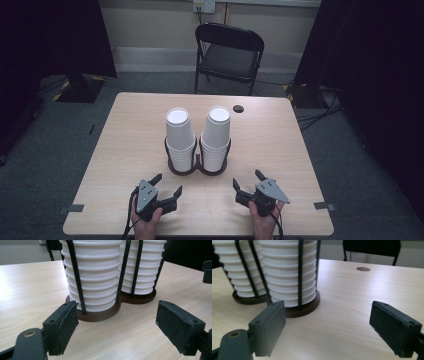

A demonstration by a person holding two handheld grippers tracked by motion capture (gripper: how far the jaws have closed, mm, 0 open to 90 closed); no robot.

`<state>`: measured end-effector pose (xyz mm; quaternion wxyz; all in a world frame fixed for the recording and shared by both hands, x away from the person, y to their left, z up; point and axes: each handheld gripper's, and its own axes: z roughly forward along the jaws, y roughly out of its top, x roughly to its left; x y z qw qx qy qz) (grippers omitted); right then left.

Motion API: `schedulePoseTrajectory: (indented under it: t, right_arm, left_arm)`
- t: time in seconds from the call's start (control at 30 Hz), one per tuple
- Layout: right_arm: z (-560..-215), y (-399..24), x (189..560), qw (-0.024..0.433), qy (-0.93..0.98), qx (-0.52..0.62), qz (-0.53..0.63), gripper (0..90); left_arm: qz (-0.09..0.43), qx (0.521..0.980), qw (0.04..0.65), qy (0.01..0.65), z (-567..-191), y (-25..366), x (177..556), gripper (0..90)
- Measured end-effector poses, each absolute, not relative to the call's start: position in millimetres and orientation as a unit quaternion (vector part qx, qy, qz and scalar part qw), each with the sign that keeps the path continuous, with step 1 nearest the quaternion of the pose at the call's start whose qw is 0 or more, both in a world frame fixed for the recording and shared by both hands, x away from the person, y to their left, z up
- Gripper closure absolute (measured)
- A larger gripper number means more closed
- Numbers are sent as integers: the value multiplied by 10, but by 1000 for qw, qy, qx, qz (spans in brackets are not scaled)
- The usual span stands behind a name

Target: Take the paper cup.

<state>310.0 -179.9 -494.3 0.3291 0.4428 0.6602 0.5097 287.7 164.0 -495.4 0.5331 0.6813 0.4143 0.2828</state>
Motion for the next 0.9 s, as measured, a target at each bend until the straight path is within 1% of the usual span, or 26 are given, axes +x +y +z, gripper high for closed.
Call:
schedulePoseTrajectory:
  t: [0.07,0.1,0.13,0.17,0.23,0.3,0.37,0.47,0.6,0.67,0.73,0.8,0.9]
  right_arm:
    - [-4947,-1830,3077,331,647,445,523,143]
    - [-4951,-1853,3063,331,640,442,534,166]
    - [-4951,-1853,3063,331,640,442,534,166]
    - [-4955,-1885,3063,321,636,441,546,174]
    - [-4953,-1874,3067,321,638,441,543,184]
    - [-4952,-1833,3050,340,643,436,530,185]
    - [-4952,-1805,3034,355,643,435,522,185]
    - [-4951,-1796,3033,355,644,435,519,184]
    - [-4951,-1796,3034,350,647,434,521,181]
    - [-4950,-1793,3035,351,646,436,519,177]
    - [-4949,-1791,3037,351,647,437,517,176]
    - [-4949,-1796,3041,349,648,436,518,177]
    - [-4950,-1802,3041,347,646,437,521,179]
  left_arm:
    - [273,680,536,418,-4955,1657,2890,178]
    - [272,679,537,421,-4956,1665,2897,179]
    - [272,679,537,421,-4956,1665,2897,179]
    - [268,676,546,416,-4958,1689,2899,178]
    - [269,676,543,419,-4948,1688,2901,177]
    - [272,680,538,417,-4933,1680,2909,188]
    - [259,678,545,419,-4927,1690,2928,212]
    - [247,668,562,420,-4898,1701,2936,211]
    - [240,668,570,414,-4841,1697,2930,211]
    - [233,669,576,408,-4809,1714,2919,268]
    - [239,667,576,407,-4770,1729,2911,241]
    - [235,668,580,403,-4730,1744,2916,246]
    - [238,671,580,397,-4694,1738,2921,230]
